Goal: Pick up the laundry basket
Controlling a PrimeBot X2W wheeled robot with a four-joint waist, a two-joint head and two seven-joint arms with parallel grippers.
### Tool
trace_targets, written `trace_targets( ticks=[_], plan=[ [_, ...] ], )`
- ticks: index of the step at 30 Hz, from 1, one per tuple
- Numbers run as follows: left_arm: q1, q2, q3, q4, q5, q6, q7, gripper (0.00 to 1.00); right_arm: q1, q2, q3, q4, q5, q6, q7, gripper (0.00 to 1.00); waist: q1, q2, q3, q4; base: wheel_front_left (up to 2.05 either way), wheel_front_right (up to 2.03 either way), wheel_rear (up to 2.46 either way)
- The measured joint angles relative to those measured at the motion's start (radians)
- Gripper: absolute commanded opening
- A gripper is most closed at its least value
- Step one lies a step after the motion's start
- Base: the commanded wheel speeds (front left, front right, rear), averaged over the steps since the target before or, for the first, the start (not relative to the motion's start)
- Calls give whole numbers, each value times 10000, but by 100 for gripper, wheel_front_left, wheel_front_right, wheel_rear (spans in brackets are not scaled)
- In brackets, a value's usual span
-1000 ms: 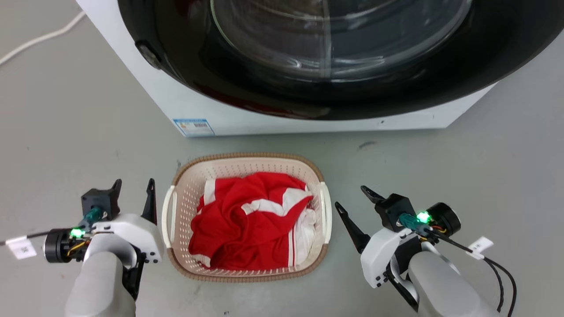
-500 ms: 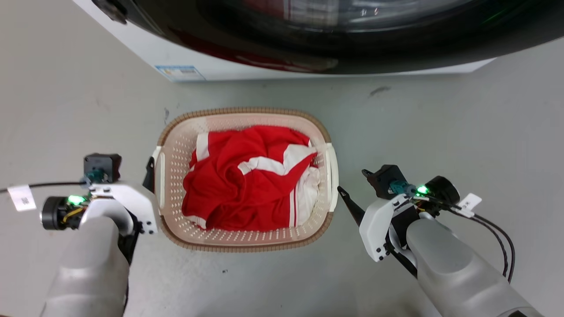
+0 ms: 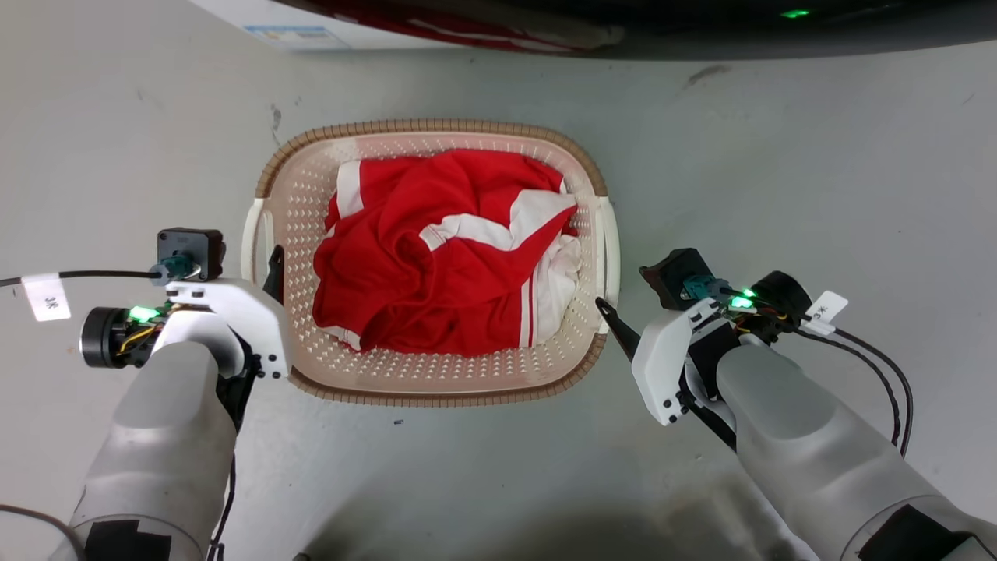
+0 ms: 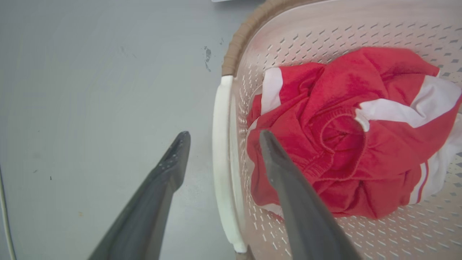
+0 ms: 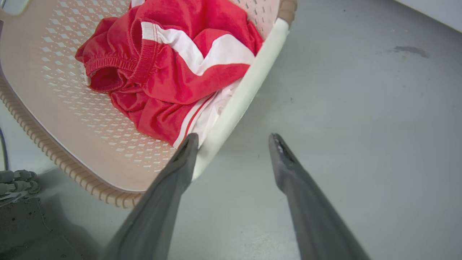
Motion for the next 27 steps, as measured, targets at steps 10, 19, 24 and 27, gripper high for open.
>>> trace_targets(
  ticks=[10, 19, 24, 27],
  plan=[
    [-375, -186, -610, 194, -447, 0, 303, 100, -408, 29, 439, 215, 453, 4, 29, 100, 0, 0, 554, 192, 0, 0, 0],
    [-557, -228, -1057, 267, -744, 0, 466, 100, -639, 31, 727, 313, 771, 4, 167, 100, -1, 0, 840, 256, 0, 0, 0],
    [-624, -217, -1292, 288, -817, 0, 635, 0, -762, 38, 825, 378, 897, 10, 188, 0, -1, 0, 952, 231, 0, 0, 0],
    [-626, -226, -1375, 314, -857, 0, 711, 0, -783, 61, 859, 454, 965, -8, 119, 0, -1, 0, 961, 226, 0, 0, 0]
  ],
)
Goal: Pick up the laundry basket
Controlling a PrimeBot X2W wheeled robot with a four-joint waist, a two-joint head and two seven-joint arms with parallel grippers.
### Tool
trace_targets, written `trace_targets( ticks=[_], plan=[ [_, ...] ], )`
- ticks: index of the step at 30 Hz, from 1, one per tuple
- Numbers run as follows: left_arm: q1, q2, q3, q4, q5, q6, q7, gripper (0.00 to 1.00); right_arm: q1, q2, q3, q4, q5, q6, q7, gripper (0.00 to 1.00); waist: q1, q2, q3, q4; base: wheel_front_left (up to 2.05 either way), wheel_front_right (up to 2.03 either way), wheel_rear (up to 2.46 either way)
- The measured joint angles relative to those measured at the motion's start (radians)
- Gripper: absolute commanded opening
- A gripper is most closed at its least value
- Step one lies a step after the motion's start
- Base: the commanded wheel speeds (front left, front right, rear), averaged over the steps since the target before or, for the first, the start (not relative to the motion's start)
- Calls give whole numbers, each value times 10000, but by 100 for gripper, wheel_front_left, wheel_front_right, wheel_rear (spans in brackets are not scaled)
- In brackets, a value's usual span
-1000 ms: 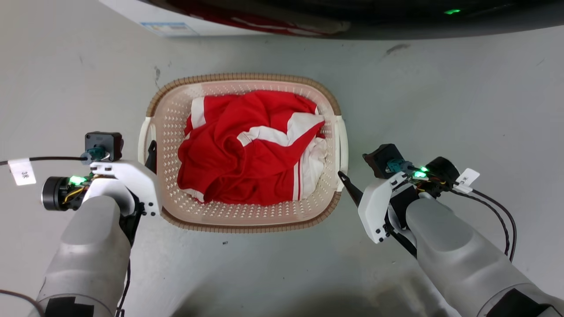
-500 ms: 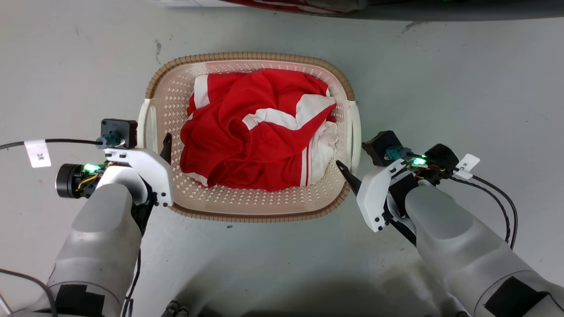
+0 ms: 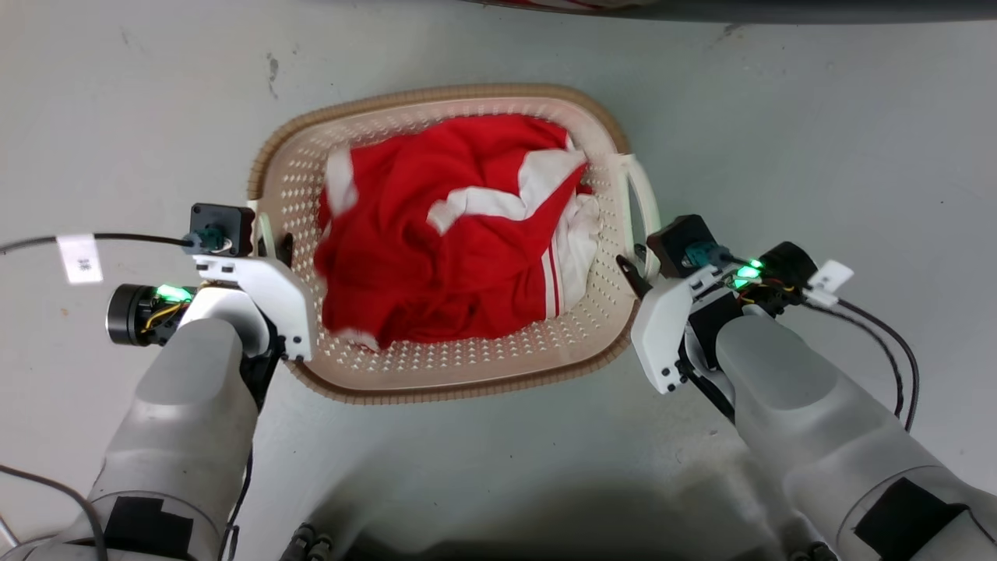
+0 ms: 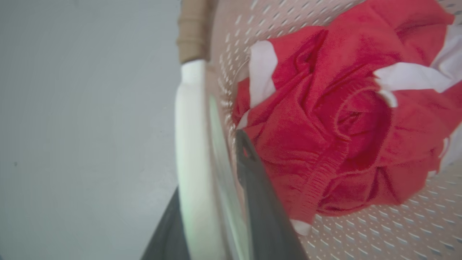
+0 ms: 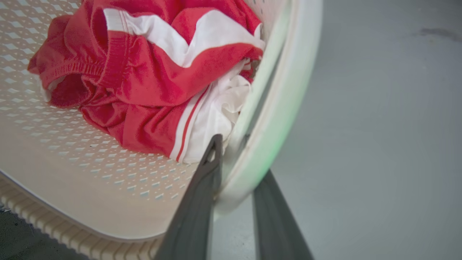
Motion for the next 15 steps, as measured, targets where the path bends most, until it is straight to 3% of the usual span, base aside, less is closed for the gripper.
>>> trace_targets(
  ticks=[15],
  plan=[
    [549, -316, -372, 6, -639, 2, 259, 0, 423, -23, 418, 127, 407, -12, 412, 0, 0, 0, -1142, -9, 0, 0, 0]
  ],
)
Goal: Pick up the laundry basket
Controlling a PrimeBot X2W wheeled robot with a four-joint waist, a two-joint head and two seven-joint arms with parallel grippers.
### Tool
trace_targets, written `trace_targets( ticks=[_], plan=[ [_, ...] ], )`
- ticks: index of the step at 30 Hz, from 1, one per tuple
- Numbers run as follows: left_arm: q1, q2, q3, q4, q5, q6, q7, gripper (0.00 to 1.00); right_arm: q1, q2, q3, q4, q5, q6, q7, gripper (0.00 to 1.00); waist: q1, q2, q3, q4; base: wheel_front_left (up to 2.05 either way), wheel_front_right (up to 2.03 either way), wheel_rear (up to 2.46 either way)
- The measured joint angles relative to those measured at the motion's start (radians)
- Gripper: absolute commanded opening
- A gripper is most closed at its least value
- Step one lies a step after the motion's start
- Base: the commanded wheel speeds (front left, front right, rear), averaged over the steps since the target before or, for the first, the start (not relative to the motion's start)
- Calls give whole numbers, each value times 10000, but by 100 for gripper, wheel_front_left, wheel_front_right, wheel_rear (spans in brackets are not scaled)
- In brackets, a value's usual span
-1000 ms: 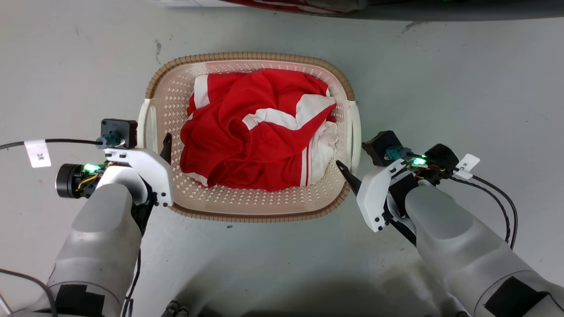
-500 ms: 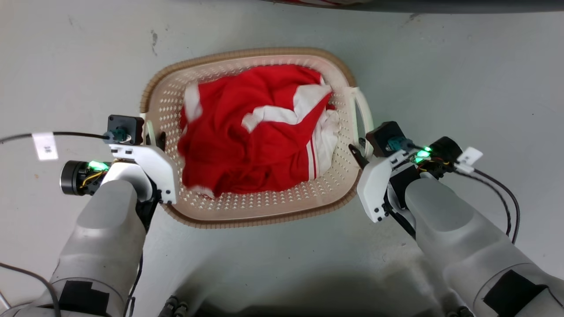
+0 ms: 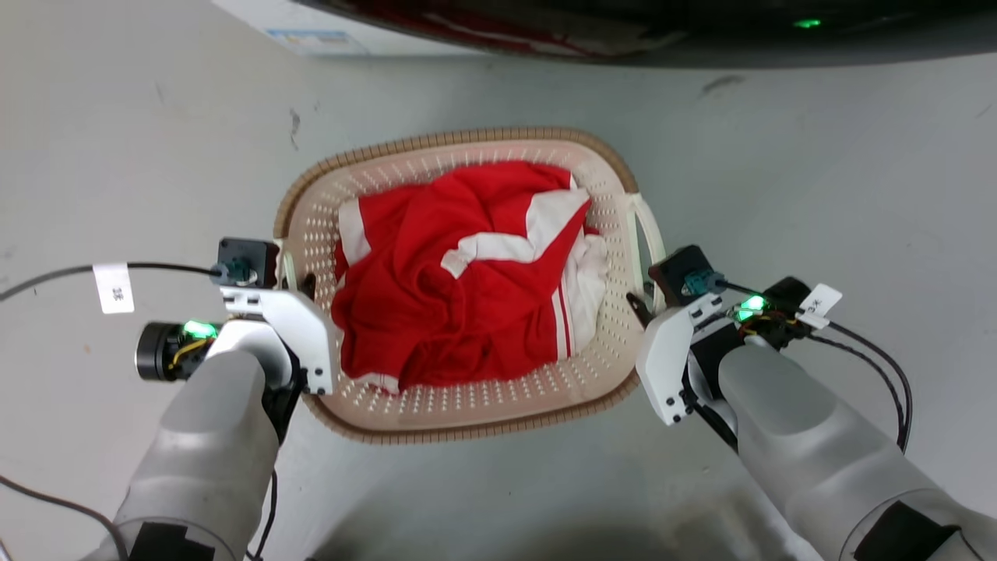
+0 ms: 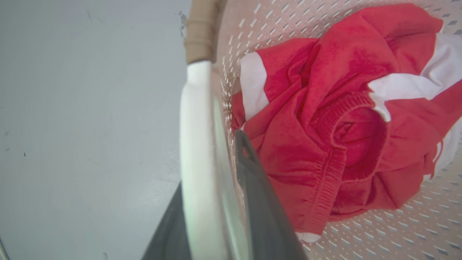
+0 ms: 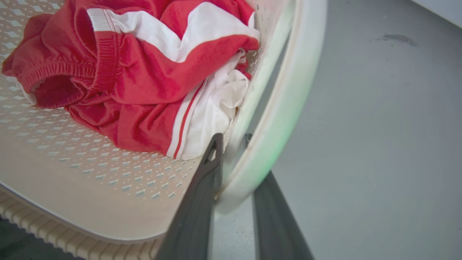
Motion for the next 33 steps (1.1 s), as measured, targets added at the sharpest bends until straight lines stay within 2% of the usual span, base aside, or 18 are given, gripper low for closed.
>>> trace_targets(
  ticks=[18, 33],
  plan=[
    [1763, -173, -1337, -144, -1503, 10, 1281, 0, 1753, -44, 878, -113, 1145, -2, 1110, 0, -1, 0, -3027, -470, 0, 0, 0],
    [2892, 81, -2859, -825, -3149, 13, 2842, 0, 2771, -247, 1739, -385, 2255, 0, 2153, 0, -2, 1, -5425, -862, 0, 0, 0]
  ],
)
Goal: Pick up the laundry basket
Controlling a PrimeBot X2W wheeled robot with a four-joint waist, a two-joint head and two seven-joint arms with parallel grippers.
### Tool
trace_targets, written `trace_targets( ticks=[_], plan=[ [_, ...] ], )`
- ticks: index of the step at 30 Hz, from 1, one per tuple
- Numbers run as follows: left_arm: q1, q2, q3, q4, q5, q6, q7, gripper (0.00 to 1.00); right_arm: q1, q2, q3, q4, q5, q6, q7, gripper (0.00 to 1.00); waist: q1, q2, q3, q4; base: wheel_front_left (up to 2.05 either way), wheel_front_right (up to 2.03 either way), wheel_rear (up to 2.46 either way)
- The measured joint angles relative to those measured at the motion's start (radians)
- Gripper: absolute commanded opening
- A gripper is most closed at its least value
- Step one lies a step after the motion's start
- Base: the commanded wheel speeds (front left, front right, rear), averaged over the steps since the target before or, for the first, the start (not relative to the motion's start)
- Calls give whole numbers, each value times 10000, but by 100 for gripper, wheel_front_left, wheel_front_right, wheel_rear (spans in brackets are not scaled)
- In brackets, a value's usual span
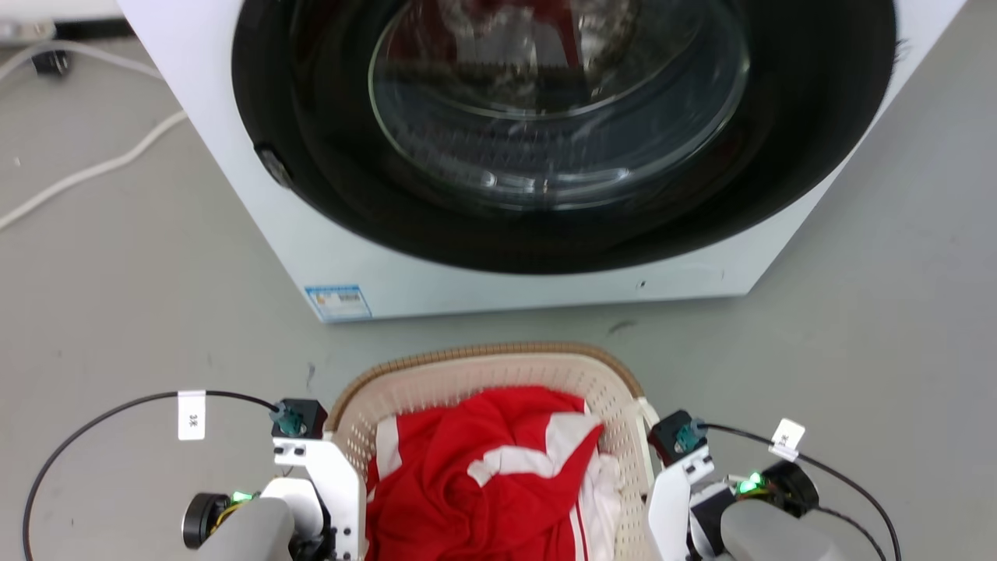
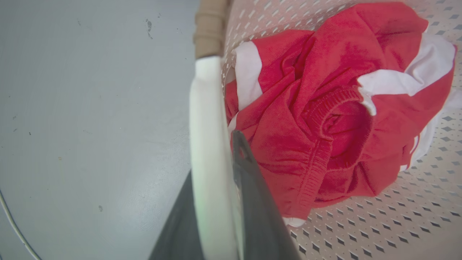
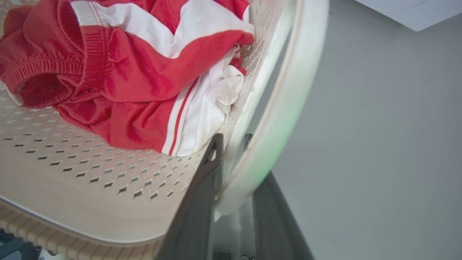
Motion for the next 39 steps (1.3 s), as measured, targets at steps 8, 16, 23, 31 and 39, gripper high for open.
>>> trace_targets(
  ticks=[8, 16, 23, 31, 39],
  plan=[
    [470, 75, -700, -184, -759, 15, 681, 0, 417, -203, 539, -261, 639, 0, 644, 0, 0, 0, -1052, -138, 0, 0, 0],
    [769, 105, -1267, -293, -1417, 29, 1220, 0, 639, -397, 982, -428, 1181, 4, 1206, 0, 0, 0, -1881, -211, 0, 0, 0],
    [800, 86, -1655, -272, -1885, 31, 1609, 0, 638, -575, 1229, -522, 1469, 17, 1509, 0, 0, 0, -2241, -167, 0, 0, 0],
    [800, 59, -1996, -144, -2278, 31, 1822, 0, 631, -650, 1384, -518, 1732, 17, 1630, 0, 1, 0, -2537, -49, 0, 0, 0],
    [792, 23, -2278, -13, -2539, 31, 1825, 0, 636, -627, 1473, -454, 1866, 17, 1716, 0, 1, 0, -2705, -19, 0, 0, 0]
  ],
)
